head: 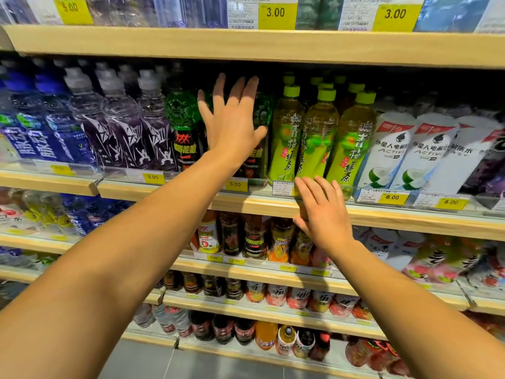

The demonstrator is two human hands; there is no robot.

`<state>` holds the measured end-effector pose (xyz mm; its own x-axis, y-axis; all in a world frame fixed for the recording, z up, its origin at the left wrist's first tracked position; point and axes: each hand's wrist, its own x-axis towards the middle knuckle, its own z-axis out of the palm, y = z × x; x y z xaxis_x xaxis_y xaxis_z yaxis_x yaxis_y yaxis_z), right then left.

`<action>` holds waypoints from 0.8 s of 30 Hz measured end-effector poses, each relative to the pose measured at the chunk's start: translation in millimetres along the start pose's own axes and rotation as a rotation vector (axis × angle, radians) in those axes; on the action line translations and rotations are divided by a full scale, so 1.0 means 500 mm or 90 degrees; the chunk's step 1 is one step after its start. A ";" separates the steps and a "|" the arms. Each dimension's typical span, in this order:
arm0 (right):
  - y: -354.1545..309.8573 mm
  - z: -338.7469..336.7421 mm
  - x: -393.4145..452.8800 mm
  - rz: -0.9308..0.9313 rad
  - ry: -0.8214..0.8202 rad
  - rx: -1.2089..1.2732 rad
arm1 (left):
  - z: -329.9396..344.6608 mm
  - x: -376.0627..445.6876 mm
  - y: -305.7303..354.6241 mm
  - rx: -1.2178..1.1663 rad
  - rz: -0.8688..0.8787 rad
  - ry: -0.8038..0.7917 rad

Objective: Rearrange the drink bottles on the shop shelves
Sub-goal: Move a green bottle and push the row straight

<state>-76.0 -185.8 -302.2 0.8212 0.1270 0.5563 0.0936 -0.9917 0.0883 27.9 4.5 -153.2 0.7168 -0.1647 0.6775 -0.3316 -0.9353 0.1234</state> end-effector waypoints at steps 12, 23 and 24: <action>-0.003 -0.058 0.003 0.036 -0.106 0.047 | -0.019 -0.070 -0.008 -0.003 0.040 -0.008; -0.082 -0.066 -0.116 0.057 -0.152 0.205 | 0.003 -0.386 -0.060 -0.106 0.022 -0.216; -0.093 -0.054 -0.128 0.063 -0.171 0.216 | 0.008 -0.414 -0.070 -0.099 0.012 -0.240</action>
<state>-148.1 -147.3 -319.7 0.9486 0.0659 0.3095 0.1498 -0.9550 -0.2558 -106.3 69.8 -300.6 0.8744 -0.3121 0.3717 -0.4156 -0.8770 0.2413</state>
